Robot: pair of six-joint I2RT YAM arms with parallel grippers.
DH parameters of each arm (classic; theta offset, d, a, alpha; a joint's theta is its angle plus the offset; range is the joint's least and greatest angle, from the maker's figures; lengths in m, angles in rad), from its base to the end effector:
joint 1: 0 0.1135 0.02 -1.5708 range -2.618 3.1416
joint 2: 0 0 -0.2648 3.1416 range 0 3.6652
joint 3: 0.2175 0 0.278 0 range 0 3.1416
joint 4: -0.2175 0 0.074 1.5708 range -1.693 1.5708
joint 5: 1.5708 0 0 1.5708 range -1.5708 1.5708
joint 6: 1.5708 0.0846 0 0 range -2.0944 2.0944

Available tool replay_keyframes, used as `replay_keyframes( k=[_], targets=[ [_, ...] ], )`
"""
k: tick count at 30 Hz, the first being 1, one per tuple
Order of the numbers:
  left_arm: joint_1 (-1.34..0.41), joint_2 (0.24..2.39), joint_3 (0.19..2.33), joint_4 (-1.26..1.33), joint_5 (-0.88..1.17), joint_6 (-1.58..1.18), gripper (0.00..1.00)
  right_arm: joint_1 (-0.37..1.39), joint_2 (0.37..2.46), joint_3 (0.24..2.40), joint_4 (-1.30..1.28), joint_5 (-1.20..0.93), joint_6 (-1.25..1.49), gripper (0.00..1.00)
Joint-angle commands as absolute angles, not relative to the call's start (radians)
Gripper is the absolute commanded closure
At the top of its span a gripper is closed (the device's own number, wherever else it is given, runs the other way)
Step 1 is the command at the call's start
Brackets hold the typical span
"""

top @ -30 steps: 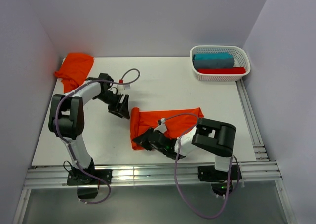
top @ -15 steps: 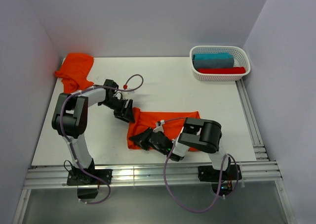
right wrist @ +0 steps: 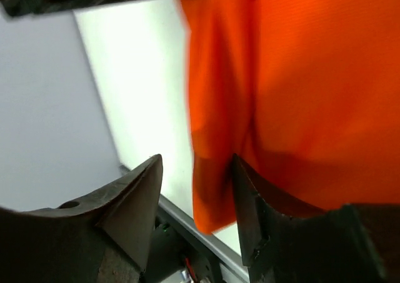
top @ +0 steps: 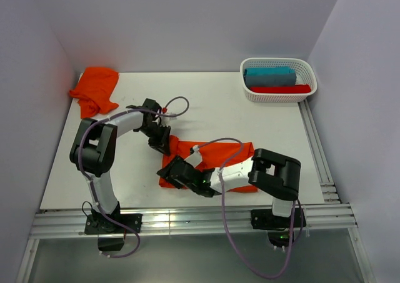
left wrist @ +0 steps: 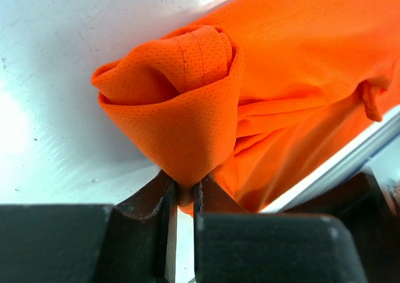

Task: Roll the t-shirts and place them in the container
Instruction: Roll the tshirt

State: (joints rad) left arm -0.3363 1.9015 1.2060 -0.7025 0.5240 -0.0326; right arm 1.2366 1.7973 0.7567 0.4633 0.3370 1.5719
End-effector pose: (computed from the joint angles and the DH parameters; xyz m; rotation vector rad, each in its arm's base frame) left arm 0.3430 -0.1647 0.0910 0.5154 2.9138 -0.8268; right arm 0.1568 0.3662 0.0837 0.6169 2.3225 1.2117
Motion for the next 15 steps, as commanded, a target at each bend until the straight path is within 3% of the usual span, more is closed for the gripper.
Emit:
replay_keyframes(
  k=[1,2,6,12,15],
  targets=[
    [-0.357,1.896,1.213,-0.686,0.328,-0.026,0.94,1.287,1.764,0.894,-0.016,0.458,1.508,0.44],
    [-0.360,1.896,1.215,-0.693,0.312,-0.025,0.94,1.304,1.772,0.952,-0.070,0.468,1.506,0.45],
    [-0.373,1.899,1.235,-0.716,0.275,-0.023,0.95,1.328,1.815,1.080,-0.286,0.486,1.496,0.70],
    [-0.383,1.904,1.253,-0.733,0.236,-0.018,0.94,1.374,1.893,1.253,-0.518,0.514,1.479,0.69],
    [-0.388,1.907,1.253,-0.733,0.226,-0.015,0.93,1.393,1.904,1.301,-0.587,0.538,1.483,0.59]
  ],
)
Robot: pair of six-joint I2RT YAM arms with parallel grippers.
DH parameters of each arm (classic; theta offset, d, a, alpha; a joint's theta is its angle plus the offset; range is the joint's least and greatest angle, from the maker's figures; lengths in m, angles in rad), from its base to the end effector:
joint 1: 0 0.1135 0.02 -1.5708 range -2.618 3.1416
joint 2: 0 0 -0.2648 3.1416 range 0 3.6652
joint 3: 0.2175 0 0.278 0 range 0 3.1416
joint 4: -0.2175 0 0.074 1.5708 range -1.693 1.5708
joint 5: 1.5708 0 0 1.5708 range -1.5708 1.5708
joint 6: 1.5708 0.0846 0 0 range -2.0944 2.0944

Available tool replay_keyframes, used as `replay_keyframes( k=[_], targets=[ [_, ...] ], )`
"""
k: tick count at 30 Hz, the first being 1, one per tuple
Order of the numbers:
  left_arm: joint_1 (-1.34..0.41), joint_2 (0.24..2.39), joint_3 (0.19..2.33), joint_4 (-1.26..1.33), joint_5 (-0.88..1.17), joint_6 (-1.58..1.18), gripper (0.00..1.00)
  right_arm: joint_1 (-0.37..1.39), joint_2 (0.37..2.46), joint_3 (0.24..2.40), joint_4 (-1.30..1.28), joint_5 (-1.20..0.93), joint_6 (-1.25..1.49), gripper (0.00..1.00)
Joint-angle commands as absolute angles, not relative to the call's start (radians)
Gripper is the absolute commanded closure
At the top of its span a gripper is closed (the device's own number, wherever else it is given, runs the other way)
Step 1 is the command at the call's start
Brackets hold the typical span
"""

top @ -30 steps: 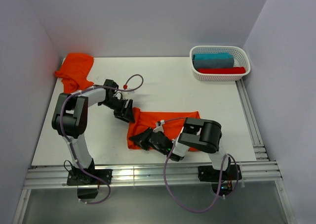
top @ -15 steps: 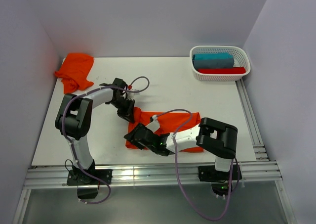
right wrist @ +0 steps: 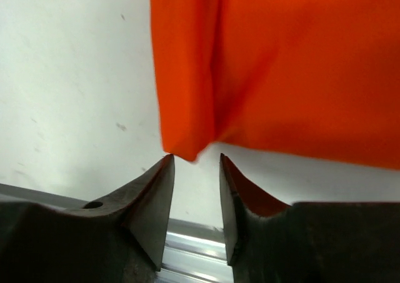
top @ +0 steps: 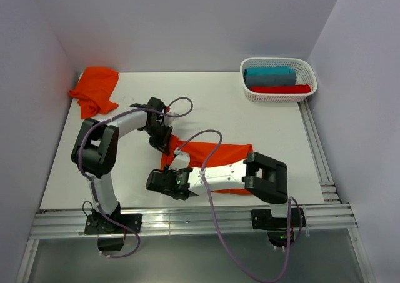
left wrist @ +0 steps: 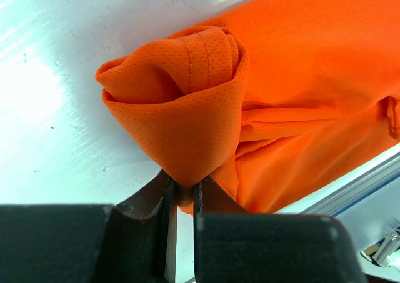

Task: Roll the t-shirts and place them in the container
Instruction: Roll the tshirt

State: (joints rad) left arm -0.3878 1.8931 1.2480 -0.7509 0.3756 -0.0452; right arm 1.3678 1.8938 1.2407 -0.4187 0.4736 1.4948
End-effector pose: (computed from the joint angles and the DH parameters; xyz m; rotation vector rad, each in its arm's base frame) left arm 0.3432 -0.1737 0.0990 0.5591 2.9394 -0.6116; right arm 0.1240 0.4110 0.1162 0.3188 2.5384 0.5587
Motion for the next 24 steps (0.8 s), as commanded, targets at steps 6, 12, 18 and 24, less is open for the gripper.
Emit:
replay_keyframes(
  k=[6,12,18,24],
  targets=[
    [-0.397,1.904,1.249,-0.736,0.212,-0.014,0.93,1.393,1.881,1.414,-0.718,0.662,1.454,0.51],
    [-0.403,1.904,1.258,-0.749,0.206,-0.017,0.93,1.355,1.963,1.606,-0.833,0.762,1.361,0.52],
    [-0.413,1.908,1.270,-0.762,0.202,-0.025,0.92,1.283,2.054,1.686,-0.792,0.784,1.258,0.56],
    [-0.423,1.913,1.279,-0.770,0.195,-0.031,0.92,1.253,2.138,1.724,-0.707,0.779,1.177,0.56]
  ],
)
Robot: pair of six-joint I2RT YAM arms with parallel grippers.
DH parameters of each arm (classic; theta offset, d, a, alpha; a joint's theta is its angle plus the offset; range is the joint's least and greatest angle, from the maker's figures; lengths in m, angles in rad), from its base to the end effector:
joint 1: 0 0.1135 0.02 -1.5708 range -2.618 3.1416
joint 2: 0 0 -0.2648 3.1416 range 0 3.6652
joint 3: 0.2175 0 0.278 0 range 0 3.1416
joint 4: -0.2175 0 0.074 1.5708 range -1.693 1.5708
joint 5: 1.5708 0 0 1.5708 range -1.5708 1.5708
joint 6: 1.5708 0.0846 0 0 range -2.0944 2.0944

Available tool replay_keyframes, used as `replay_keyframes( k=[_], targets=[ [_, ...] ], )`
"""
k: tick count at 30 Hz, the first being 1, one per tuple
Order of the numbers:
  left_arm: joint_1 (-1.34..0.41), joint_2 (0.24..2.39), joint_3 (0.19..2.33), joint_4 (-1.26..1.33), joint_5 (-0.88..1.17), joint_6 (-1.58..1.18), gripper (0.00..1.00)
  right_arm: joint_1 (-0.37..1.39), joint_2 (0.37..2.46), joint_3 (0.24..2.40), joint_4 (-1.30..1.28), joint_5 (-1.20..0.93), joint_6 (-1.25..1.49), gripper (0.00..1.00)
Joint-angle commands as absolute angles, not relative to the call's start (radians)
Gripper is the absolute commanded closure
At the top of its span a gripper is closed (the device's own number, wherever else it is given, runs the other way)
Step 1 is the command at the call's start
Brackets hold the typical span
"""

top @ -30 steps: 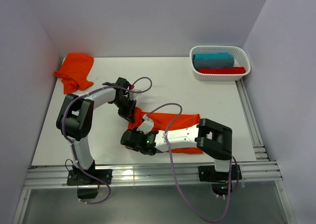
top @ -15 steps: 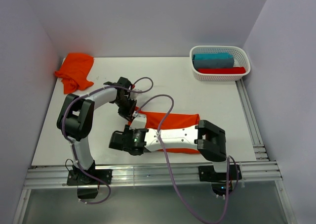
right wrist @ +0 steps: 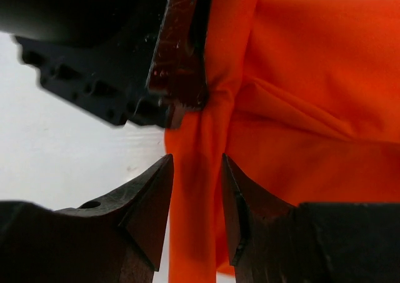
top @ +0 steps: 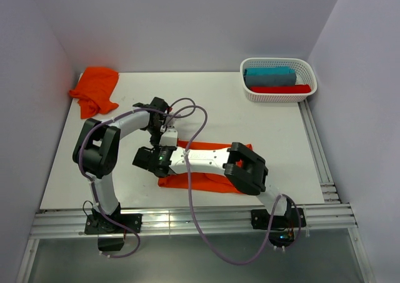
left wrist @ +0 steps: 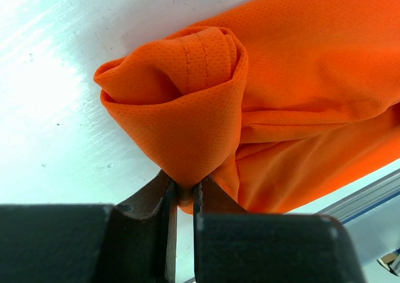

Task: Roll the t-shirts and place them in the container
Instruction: Roll the tshirt

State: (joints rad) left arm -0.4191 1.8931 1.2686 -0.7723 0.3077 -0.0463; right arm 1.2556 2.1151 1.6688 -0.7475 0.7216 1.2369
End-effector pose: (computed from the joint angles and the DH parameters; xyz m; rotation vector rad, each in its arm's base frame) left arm 0.3421 -0.1805 0.1023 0.5961 2.9415 -0.5132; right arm 0.2015 0.4376 0.1491 0.1467 2.3432 0.1416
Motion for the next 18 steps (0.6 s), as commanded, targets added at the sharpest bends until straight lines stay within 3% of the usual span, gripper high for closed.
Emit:
replay_keyframes(
  k=[1,18],
  targets=[
    [-0.423,1.914,1.279,-0.770,0.195,-0.031,0.92,1.250,2.152,1.739,-0.709,0.779,1.170,0.56],
    [-0.443,1.936,1.292,-0.781,0.193,-0.034,0.92,1.261,2.305,1.942,-0.894,0.795,1.183,0.56]
  ],
)
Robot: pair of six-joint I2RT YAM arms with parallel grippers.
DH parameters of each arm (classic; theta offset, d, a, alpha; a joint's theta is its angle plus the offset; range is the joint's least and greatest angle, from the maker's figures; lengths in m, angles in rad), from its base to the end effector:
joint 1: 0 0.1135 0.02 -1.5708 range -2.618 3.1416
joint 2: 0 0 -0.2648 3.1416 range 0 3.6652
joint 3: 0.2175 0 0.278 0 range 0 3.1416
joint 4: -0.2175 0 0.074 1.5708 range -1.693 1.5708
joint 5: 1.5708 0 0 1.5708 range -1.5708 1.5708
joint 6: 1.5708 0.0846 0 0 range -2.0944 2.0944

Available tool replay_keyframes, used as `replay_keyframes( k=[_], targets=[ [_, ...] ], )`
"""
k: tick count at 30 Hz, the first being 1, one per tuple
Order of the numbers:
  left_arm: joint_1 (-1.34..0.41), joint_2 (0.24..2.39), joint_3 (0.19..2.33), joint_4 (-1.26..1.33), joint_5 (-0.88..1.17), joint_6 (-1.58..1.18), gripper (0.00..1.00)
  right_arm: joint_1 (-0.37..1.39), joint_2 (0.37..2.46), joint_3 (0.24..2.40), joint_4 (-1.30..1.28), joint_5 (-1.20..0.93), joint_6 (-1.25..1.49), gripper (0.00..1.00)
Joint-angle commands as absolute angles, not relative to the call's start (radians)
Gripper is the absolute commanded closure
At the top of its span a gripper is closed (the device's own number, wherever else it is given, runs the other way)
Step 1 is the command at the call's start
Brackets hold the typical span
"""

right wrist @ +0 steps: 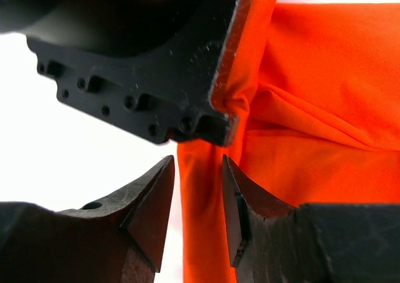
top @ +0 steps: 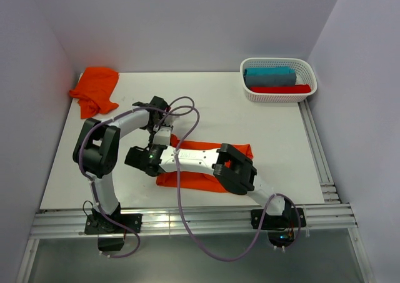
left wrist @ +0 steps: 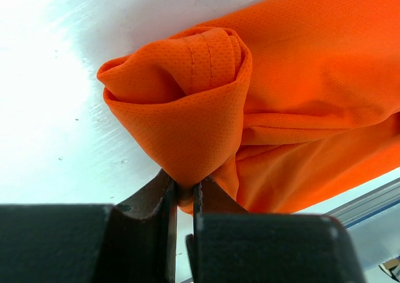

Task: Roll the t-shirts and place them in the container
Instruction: Roll the tshirt

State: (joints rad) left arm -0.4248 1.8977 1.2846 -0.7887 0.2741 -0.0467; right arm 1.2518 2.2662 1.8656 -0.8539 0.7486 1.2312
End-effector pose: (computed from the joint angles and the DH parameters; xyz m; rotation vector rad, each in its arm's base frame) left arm 0.3438 -0.1807 0.1039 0.5996 2.9468 -0.4627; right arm 0.2131 0.4618 0.1370 0.1223 2.3385 0.0558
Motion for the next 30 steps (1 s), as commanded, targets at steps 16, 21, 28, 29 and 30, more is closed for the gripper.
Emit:
replay_keyframes(
  k=[16,21,28,29,30],
  targets=[
    [-0.456,1.951,1.328,-0.810,0.212,-0.029,0.80,1.264,2.333,1.835,-0.857,0.680,1.230,0.58],
    [-0.453,1.973,1.362,-0.839,0.236,-0.025,0.73,1.270,2.339,1.793,-0.833,0.644,1.250,0.61],
    [-0.453,1.965,1.436,-0.893,0.301,-0.011,0.43,1.272,2.294,1.711,-0.749,0.606,1.259,0.72],
    [-0.453,1.962,1.465,-0.902,0.308,0.024,0.40,1.272,2.281,1.671,-0.702,0.594,1.258,0.72],
    [-0.451,1.962,1.480,-0.925,0.330,0.029,0.35,1.267,2.267,1.648,-0.675,0.586,1.258,0.73]
  ],
)
